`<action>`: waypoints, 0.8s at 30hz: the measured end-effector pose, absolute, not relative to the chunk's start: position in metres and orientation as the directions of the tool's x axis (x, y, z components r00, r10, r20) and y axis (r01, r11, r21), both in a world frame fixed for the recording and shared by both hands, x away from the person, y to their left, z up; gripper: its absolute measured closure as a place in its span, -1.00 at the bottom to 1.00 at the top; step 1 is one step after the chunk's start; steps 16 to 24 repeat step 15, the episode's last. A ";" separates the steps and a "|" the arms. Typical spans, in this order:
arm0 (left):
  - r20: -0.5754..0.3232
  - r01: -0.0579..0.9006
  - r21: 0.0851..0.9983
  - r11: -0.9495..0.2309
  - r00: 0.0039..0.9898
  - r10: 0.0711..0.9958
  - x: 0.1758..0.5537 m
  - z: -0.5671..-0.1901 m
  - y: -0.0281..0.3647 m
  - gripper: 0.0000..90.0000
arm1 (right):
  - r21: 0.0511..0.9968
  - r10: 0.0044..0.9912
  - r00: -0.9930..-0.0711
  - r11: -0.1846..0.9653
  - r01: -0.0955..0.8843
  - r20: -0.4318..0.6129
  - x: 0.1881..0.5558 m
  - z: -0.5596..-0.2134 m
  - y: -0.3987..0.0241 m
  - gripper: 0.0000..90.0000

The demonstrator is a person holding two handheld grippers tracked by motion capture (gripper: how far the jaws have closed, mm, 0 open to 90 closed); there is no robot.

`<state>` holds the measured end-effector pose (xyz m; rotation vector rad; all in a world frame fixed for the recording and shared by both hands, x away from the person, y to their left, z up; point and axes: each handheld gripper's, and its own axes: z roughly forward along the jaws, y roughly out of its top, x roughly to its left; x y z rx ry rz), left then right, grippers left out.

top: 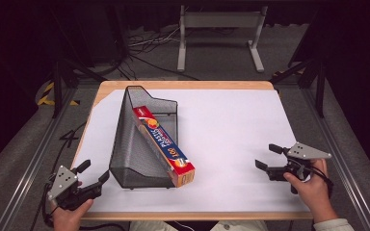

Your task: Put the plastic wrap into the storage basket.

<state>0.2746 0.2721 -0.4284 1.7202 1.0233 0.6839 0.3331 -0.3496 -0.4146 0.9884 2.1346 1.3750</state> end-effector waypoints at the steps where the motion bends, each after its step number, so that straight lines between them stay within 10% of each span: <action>1: -0.015 0.320 0.933 -0.163 0.487 0.873 0.275 -0.429 0.272 -0.45 | 0.899 0.747 -0.664 0.265 0.348 0.036 0.332 -0.418 -0.350 -0.66; 24: -0.015 0.325 0.930 -0.168 0.492 0.870 0.276 -0.429 0.271 -0.45 | 0.880 0.742 -0.667 0.272 0.390 0.066 0.324 -0.440 -0.351 -0.66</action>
